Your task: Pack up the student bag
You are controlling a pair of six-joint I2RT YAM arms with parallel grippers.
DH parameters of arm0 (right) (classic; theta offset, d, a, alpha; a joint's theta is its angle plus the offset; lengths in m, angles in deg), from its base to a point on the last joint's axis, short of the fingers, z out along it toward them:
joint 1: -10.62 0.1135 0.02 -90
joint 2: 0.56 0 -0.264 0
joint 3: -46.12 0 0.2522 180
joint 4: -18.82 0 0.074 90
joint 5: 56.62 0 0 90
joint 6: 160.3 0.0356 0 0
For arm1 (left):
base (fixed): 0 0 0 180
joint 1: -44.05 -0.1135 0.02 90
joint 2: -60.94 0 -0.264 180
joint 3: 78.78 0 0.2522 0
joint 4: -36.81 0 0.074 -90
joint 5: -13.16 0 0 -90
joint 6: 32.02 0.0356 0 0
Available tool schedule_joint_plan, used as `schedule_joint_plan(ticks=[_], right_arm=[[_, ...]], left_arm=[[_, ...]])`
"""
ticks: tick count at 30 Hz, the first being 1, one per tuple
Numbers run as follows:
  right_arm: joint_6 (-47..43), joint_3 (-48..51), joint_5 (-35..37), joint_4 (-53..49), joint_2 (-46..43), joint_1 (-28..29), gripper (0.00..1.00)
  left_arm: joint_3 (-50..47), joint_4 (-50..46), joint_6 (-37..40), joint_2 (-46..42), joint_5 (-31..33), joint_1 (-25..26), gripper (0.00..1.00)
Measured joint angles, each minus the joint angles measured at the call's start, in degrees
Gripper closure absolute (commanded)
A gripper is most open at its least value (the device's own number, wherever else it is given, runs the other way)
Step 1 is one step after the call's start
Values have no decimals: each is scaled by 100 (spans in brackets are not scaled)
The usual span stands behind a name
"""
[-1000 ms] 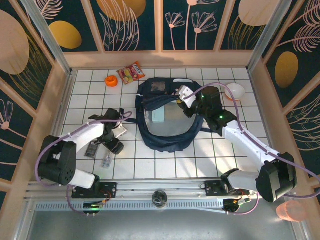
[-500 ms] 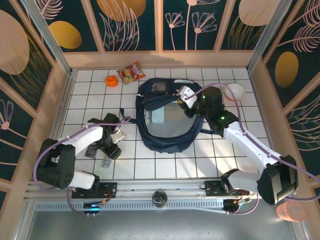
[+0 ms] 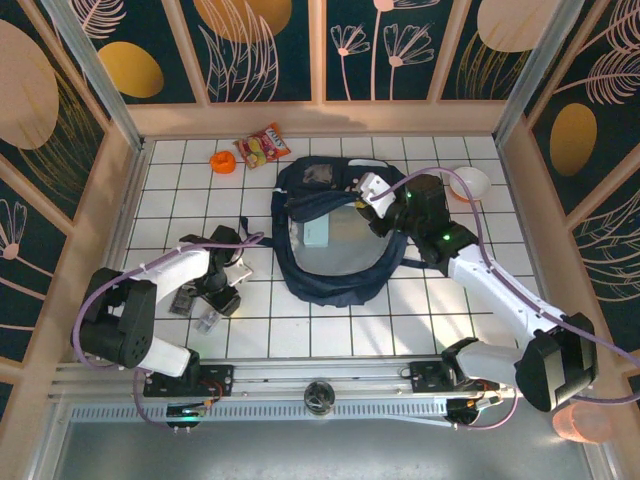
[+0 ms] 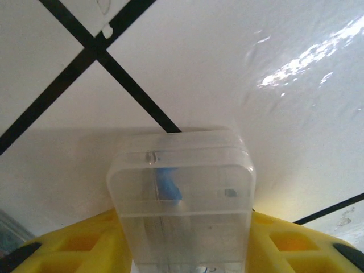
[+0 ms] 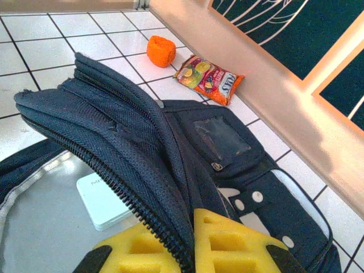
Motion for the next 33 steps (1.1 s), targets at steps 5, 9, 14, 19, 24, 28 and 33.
schedule_joint_plan(ticks=[5, 9, 14, 19, 24, 28, 33], right_arm=[[42, 0, 0, -44, -90, 0, 100], [240, 2, -4, -39, -133, 0, 100], [647, 17, -17, 7, -142, -4, 100], [1021, 28, 13, 138, -142, -50, 100], [1279, 28, 17, 208, -142, -116, 100], [1475, 28, -4, 273, -142, -201, 100], [1613, 28, -118, 306, -142, -284, 100]], left_arm=[[63, 243, 166, -516, -155, -2, 61], [229, 317, 415, -1134, -387, -2, 64], [511, 323, 901, -1766, -774, 46, 66], [782, 911, 1366, -2306, -1064, 608, 68], [881, 1915, 1687, -2406, -1460, 1377, 69], [940, 2664, 2035, -1989, -1661, 2065, 68], [955, 3355, 2557, -1180, -1714, 2625, 67]])
